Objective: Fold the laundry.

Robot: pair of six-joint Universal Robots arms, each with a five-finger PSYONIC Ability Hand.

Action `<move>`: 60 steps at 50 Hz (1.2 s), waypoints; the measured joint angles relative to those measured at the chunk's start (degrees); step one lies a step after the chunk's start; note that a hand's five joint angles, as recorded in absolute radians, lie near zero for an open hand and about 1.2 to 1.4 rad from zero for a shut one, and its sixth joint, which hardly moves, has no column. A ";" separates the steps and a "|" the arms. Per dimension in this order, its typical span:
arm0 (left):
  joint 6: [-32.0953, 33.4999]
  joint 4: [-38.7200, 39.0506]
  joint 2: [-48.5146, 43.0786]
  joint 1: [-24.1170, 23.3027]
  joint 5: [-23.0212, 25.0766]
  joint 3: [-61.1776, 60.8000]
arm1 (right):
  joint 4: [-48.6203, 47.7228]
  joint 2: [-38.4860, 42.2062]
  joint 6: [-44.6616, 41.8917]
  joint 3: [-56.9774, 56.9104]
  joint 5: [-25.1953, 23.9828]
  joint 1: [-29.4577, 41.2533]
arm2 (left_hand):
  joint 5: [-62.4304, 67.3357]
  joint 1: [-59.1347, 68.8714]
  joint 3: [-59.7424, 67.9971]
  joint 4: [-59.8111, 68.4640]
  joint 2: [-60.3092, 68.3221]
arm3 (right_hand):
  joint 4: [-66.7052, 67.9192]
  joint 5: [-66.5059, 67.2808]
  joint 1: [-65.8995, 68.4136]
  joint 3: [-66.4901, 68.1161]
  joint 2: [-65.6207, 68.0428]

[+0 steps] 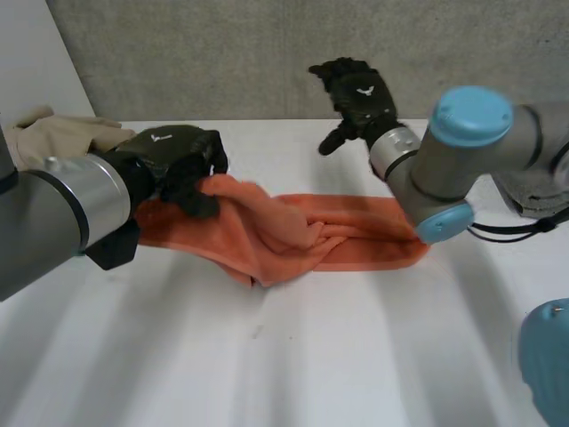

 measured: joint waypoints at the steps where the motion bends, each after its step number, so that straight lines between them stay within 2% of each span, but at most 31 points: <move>1: -0.12 -0.09 0.17 0.00 0.12 0.38 | 1.76 -0.99 -0.01 0.28 0.87 -0.25 | 0.00 0.00 0.00 0.00 0.00 | 0.00 0.00 0.00 0.00 0.00; 7: -2.00 -1.26 2.13 -1.02 0.62 5.67 | 19.66 -12.56 0.09 6.70 6.22 -3.33 | 0.00 0.00 0.00 0.00 0.00 | 0.00 0.00 0.00 0.00 0.00; 13: -4.46 -2.14 2.64 -3.64 -0.04 12.19 | 30.73 -21.27 1.27 19.93 5.86 -5.46 | 0.00 0.00 0.24 0.01 0.16 | 0.00 0.00 0.00 0.00 0.00; 18: -5.86 -3.11 2.07 -6.66 -1.55 17.71 | 27.42 -23.96 5.74 33.89 2.59 -4.46 | 0.00 0.00 0.24 0.02 0.16 | 0.00 0.00 0.00 0.00 0.00; 24: -6.12 -3.86 1.19 -9.39 -3.29 21.80 | 15.71 -20.80 13.52 40.77 1.20 0.04 | 0.00 0.00 0.24 0.03 0.16 | 0.96 0.79 0.60 1.01 1.01; 28: -6.01 -3.97 0.80 -10.24 -4.27 23.12 | 11.25 -17.93 17.49 40.83 1.69 2.63 | 0.00 0.00 0.24 0.02 0.16 | 14.79 14.56 15.23 15.11 16.24; 31: -5.85 -3.99 0.63 -10.27 -5.42 23.50 | 9.22 -14.83 20.75 39.59 3.39 4.87 | 0.00 0.00 0.24 0.03 0.16 | 45.54 45.27 46.19 45.95 48.00; 33: -5.73 -4.02 0.66 -9.69 -6.03 23.20 | 9.30 -14.36 20.83 39.18 5.00 4.96 | 0.00 0.00 0.24 0.03 0.16 | 53.58 52.49 51.75 53.54 54.30; 37: -4.97 -4.03 0.74 -6.41 -6.87 20.92 | 10.50 -17.47 15.08 39.17 8.02 1.81 | 0.00 0.00 0.24 0.03 0.16 | 56.23 53.51 51.74 55.52 55.04; 40: -3.61 -3.95 0.77 -2.86 -6.60 18.01 | 12.06 -21.92 6.21 39.24 6.72 -2.73 | 0.00 0.00 0.24 0.04 0.16 | 56.24 53.51 51.74 55.53 55.04; 42: -2.59 -3.91 0.72 -1.01 -6.05 16.25 | 13.53 -24.12 0.73 38.77 4.06 -5.27 | 0.00 0.00 0.24 0.04 0.16 | 56.24 53.59 51.74 55.53 55.04; 44: -0.53 -3.83 0.44 1.88 -4.52 12.99 | 17.06 -26.56 -7.21 37.03 -1.69 -8.74 | 0.00 0.00 0.24 0.04 0.16 | 56.24 53.94 51.74 55.57 55.04; 45: -0.19 -3.82 0.37 2.29 -4.23 12.46 | 17.72 -26.87 -8.39 36.64 -2.71 -9.24 | 0.00 0.00 0.24 0.04 0.16 | 56.24 53.94 51.74 55.58 55.04; 48: 2.94 -3.52 -1.61 4.99 -1.56 7.50 | 25.07 -27.18 -16.27 31.02 -10.58 -12.71 | 0.00 0.00 0.24 0.04 0.16 | 56.27 53.94 51.74 55.63 55.04; 50: 4.70 -2.69 -4.16 5.76 -0.26 4.74 | 31.37 -25.04 -20.03 25.02 -14.77 -14.40 | 0.00 0.00 0.24 0.04 0.16 | 56.35 53.94 51.74 55.64 55.04; 53: 6.37 0.24 -9.91 5.80 0.26 2.16 | 38.40 -20.25 -23.88 16.90 -18.20 -15.29 | 0.00 0.00 0.25 0.04 0.16 | 56.43 53.94 51.74 55.65 55.04; 56: 6.95 3.66 -16.38 5.25 -0.62 1.82 | 43.21 -13.35 -28.97 8.70 -19.75 -15.26 | 0.00 0.00 0.24 0.05 0.16 | 56.44 53.94 51.74 55.77 55.04; 60: 6.70 6.18 -23.22 4.48 -2.19 3.84 | 44.80 -6.44 -35.21 2.38 -19.53 -14.72 | -0.73 -0.91 -1.31 -1.82 -1.65 | 56.44 53.94 51.74 55.77 55.04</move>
